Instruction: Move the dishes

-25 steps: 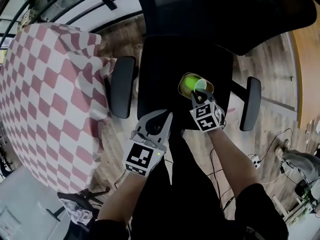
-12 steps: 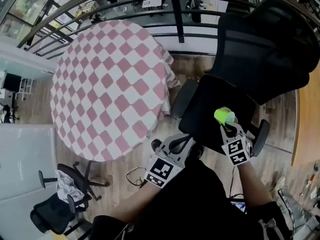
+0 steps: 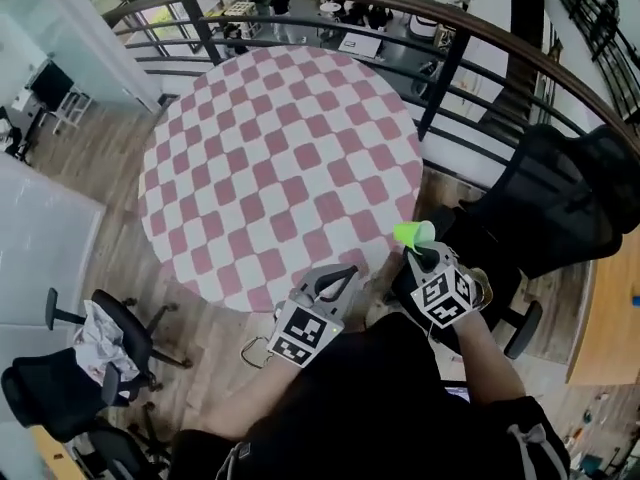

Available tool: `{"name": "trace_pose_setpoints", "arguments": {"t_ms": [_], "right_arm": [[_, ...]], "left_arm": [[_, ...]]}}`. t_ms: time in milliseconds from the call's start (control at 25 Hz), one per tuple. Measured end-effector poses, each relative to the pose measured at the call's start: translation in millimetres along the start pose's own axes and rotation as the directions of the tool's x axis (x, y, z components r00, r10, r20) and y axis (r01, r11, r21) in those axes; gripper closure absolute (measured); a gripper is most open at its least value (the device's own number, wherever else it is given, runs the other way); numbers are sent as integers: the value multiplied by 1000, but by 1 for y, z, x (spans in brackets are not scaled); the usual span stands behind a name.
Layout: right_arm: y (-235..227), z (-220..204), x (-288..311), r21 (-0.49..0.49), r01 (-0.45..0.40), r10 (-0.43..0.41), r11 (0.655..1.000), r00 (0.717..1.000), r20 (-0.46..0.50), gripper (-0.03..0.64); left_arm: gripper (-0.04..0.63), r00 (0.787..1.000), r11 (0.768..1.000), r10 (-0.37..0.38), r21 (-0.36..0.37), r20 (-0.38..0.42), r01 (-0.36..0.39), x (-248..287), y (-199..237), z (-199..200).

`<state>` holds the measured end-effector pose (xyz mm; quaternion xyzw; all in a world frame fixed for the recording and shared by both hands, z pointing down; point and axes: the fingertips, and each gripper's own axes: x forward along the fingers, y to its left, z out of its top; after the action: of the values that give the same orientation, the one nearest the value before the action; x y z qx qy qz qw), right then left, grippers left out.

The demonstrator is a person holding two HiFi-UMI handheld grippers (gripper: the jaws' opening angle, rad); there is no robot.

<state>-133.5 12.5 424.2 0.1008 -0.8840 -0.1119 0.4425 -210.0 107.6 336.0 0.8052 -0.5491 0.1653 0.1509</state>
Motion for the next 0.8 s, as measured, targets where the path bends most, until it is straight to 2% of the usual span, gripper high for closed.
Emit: {"name": "trace_pose_setpoints", "arguments": {"t_ms": [80, 200, 440, 680, 800], "right_arm": [[18, 32, 24, -103, -32, 30, 994, 999, -24, 580], [43, 67, 54, -239, -86, 74, 967, 996, -58, 580], [62, 108, 108, -411, -202, 162, 889, 978, -132, 580], [39, 139, 168, -536, -238, 150, 810, 968, -203, 580], [27, 150, 201, -603, -250, 124, 758, 962, -242, 580]], "left_arm": [[595, 999, 998, 43, -33, -4, -43, -28, 26, -13], [595, 994, 989, 112, -101, -9, -112, -61, 51, -32], [595, 975, 954, 223, -206, 7, -217, -98, 85, -49], [595, 949, 918, 315, -255, 5, -304, -110, 109, -51], [595, 936, 898, 352, -280, -7, -340, -116, 112, -56]]}}
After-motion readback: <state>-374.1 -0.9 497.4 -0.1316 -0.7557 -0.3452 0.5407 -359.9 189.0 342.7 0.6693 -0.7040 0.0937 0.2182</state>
